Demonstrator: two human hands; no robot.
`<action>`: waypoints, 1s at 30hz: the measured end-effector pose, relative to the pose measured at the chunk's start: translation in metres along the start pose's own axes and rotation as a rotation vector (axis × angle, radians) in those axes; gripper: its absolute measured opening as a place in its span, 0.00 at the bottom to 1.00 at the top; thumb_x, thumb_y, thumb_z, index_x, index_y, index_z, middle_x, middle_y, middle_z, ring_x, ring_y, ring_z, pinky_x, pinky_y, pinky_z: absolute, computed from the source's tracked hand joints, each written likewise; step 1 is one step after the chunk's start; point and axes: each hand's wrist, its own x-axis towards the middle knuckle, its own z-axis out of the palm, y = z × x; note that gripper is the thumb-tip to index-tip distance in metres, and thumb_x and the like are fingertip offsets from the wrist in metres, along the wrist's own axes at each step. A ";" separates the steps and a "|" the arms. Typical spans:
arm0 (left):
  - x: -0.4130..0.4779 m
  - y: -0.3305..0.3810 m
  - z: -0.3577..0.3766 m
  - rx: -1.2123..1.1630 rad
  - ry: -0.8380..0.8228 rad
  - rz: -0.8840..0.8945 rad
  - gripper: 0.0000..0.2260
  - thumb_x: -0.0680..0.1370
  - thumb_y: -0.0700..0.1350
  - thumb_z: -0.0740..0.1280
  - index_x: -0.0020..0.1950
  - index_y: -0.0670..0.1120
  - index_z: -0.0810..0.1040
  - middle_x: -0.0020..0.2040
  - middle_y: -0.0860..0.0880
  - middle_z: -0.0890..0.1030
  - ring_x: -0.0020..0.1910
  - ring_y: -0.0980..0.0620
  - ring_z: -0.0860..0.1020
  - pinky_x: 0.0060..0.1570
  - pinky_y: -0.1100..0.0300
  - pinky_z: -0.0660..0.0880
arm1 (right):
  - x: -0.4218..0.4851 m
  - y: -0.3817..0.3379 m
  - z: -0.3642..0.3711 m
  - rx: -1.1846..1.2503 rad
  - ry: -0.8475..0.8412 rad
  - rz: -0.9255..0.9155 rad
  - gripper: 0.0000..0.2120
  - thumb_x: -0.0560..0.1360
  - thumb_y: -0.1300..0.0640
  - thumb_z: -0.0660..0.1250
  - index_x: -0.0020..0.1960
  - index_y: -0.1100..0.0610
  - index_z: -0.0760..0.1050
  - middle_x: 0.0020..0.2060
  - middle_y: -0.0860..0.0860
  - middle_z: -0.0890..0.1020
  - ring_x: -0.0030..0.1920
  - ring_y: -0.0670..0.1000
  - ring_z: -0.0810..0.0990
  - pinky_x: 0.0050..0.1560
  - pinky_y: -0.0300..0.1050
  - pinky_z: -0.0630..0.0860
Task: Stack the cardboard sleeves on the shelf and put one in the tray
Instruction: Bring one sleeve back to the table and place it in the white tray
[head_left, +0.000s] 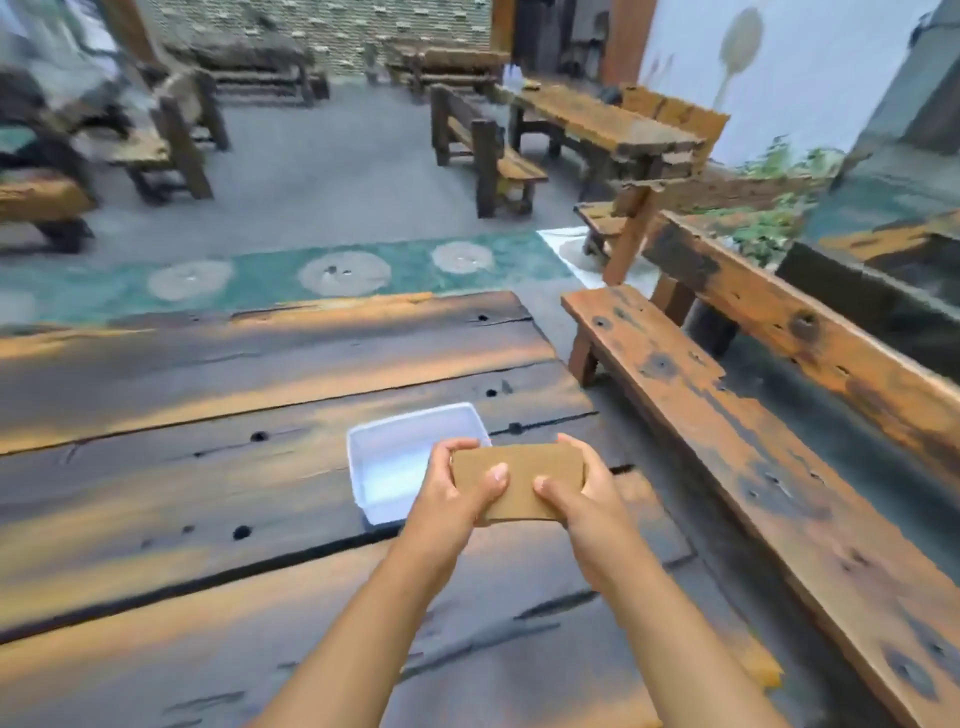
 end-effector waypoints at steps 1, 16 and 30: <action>-0.001 0.000 -0.013 -0.027 0.024 -0.041 0.22 0.71 0.51 0.75 0.62 0.57 0.73 0.56 0.45 0.80 0.47 0.51 0.81 0.44 0.61 0.79 | 0.005 0.002 0.010 0.014 -0.058 0.010 0.30 0.64 0.56 0.67 0.66 0.47 0.70 0.52 0.50 0.80 0.43 0.40 0.81 0.40 0.31 0.76; -0.062 0.025 -0.066 0.315 -0.146 -0.272 0.22 0.74 0.47 0.73 0.68 0.53 0.75 0.64 0.44 0.82 0.63 0.41 0.80 0.66 0.35 0.71 | 0.032 -0.023 0.050 -0.404 -0.874 -0.054 0.48 0.61 0.48 0.74 0.77 0.40 0.56 0.53 0.46 0.77 0.50 0.43 0.82 0.51 0.39 0.77; -0.047 -0.004 -0.036 -0.107 0.218 -0.054 0.23 0.67 0.55 0.70 0.63 0.58 0.75 0.53 0.53 0.87 0.52 0.52 0.86 0.47 0.55 0.82 | -0.010 0.002 0.088 0.146 -0.440 0.224 0.21 0.71 0.41 0.64 0.63 0.46 0.76 0.55 0.51 0.86 0.55 0.53 0.85 0.59 0.63 0.80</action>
